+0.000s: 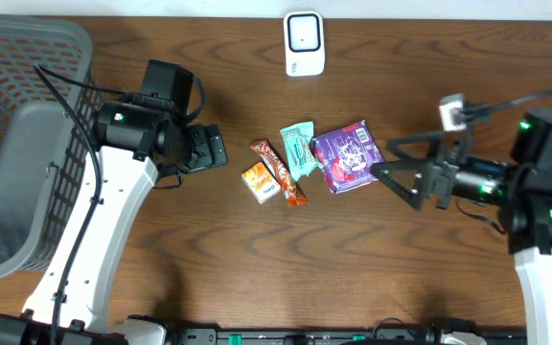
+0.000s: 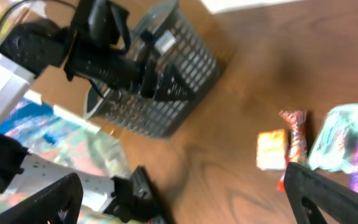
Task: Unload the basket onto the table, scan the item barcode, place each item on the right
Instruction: 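Park the left arm above the items and reach the right gripper toward the purple package, then grasp the purple package with the right gripper and lift it toward the scanner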
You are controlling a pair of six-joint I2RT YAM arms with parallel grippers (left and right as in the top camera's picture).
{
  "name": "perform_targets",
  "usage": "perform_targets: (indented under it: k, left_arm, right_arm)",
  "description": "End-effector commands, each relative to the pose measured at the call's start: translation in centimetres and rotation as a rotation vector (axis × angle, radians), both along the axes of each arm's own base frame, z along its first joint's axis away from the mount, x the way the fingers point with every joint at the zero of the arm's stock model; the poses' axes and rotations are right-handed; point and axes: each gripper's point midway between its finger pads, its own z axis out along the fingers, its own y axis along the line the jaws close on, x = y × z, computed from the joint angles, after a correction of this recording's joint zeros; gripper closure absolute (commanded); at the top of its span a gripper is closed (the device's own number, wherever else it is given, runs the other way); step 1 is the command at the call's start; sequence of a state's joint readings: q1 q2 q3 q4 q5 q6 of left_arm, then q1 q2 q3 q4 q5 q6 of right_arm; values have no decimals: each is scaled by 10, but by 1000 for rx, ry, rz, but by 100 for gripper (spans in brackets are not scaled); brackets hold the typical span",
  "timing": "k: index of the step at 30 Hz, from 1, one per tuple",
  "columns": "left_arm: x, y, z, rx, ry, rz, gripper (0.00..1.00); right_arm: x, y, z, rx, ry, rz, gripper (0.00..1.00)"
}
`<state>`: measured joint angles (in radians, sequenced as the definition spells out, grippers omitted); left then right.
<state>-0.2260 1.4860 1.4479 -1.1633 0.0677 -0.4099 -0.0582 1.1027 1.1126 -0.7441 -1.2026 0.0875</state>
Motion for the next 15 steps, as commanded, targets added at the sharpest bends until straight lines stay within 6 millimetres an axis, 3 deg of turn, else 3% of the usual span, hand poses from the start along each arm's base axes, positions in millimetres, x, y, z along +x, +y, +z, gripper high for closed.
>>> perform_targets:
  k: [1, 5, 8, 15]
  left_arm:
    - [2, 3, 0, 20, -2, -8, 2]
    - [2, 3, 0, 20, -2, -8, 2]
    - [2, 3, 0, 20, -2, -8, 2]
    - [2, 3, 0, 20, -2, -8, 2]
  right_arm:
    - [11, 15, -22, -168, 73, -117, 1]
    - [25, 27, -59, -474, 63, -315, 6]
    - [33, 23, -79, -698, 78, -442, 9]
    - [40, 14, -127, -1106, 322, -302, 1]
